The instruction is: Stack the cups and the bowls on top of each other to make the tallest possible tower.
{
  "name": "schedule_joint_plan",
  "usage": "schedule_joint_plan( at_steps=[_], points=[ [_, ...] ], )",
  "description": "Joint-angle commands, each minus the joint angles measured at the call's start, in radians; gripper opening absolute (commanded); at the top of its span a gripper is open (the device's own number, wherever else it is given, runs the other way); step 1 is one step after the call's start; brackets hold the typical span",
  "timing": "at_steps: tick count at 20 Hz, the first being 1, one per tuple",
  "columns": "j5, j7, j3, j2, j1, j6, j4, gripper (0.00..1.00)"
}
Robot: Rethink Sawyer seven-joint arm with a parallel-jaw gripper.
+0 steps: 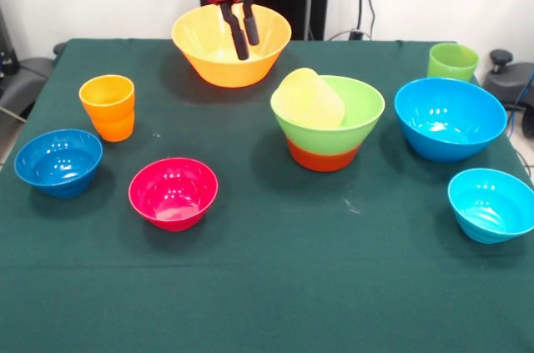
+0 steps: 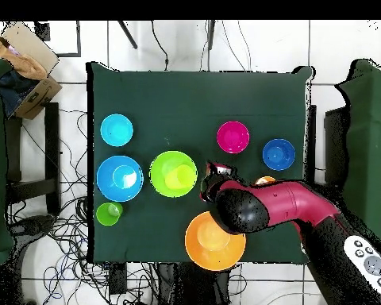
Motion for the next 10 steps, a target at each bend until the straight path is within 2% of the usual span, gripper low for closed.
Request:
schedule_joint_plan(
  at_steps=[1,10],
  points=[
    [-0.081,0.033,0.048,0.020,0.042,-0.041,0.017,1.00],
    [-0.157,0.022,0.022,0.124,0.019,-0.102,0.001,1.00]
  ],
)
